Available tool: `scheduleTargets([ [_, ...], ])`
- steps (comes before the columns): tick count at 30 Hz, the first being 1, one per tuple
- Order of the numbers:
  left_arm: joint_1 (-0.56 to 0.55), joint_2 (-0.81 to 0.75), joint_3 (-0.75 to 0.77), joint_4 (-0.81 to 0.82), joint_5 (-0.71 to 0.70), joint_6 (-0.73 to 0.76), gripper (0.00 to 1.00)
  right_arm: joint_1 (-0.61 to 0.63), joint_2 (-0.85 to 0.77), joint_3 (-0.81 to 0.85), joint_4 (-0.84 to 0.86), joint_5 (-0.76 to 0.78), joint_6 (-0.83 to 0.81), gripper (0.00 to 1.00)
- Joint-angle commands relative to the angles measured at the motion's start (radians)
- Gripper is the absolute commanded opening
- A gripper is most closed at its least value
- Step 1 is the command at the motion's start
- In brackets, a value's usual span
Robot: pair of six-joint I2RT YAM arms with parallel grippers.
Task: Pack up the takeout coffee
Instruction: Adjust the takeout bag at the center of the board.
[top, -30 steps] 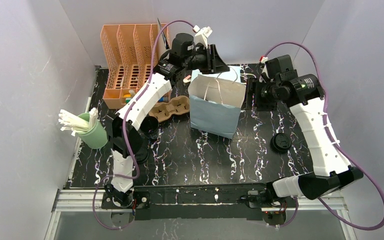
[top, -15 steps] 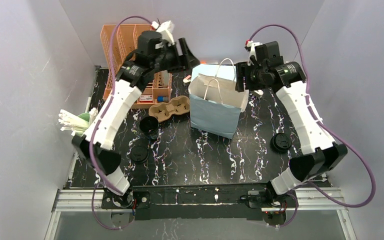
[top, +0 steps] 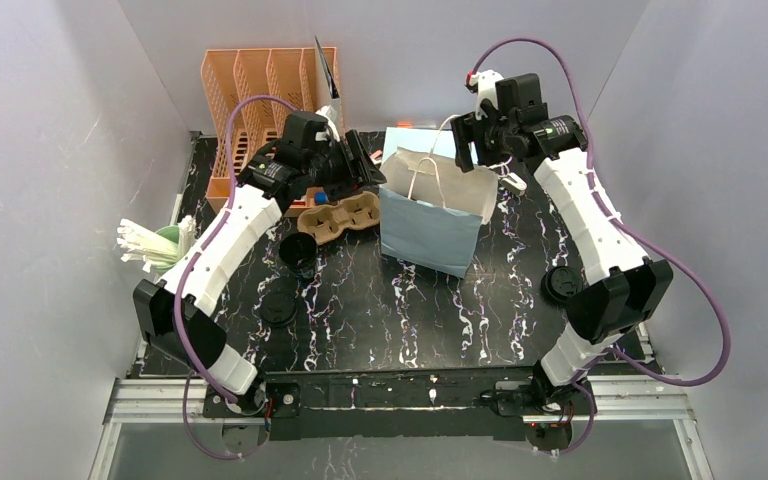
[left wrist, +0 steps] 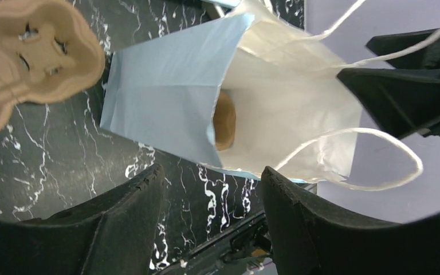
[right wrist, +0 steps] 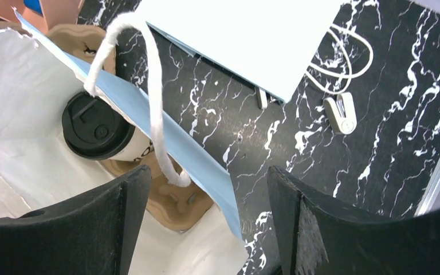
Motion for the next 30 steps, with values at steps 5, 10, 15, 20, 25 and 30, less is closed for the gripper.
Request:
scheduleTargets([
  [5,-0.002,0.004,-0.007,0.036,0.063,0.025,0.52,0.0,0.049,0.079,0.022,-0.129,-0.049,0.68],
  [10,-0.002,0.024,-0.018,0.059,0.08,0.048,0.37,0.0,0.065,0.092,0.02,-0.182,-0.02,0.45],
  [15,-0.002,0.065,-0.006,0.083,0.061,0.129,0.25,-0.001,0.035,0.081,0.024,-0.129,0.023,0.1],
  [20,-0.002,0.122,0.048,0.127,0.05,0.201,0.19,0.0,-0.048,0.025,0.038,-0.071,0.109,0.01],
  [25,-0.003,0.168,0.064,0.253,0.059,0.182,0.17,-0.001,-0.115,-0.045,-0.023,0.054,0.198,0.01],
  [30,-0.033,0.235,0.103,0.371,0.077,0.159,0.13,-0.001,-0.19,-0.098,-0.057,0.226,0.23,0.01],
])
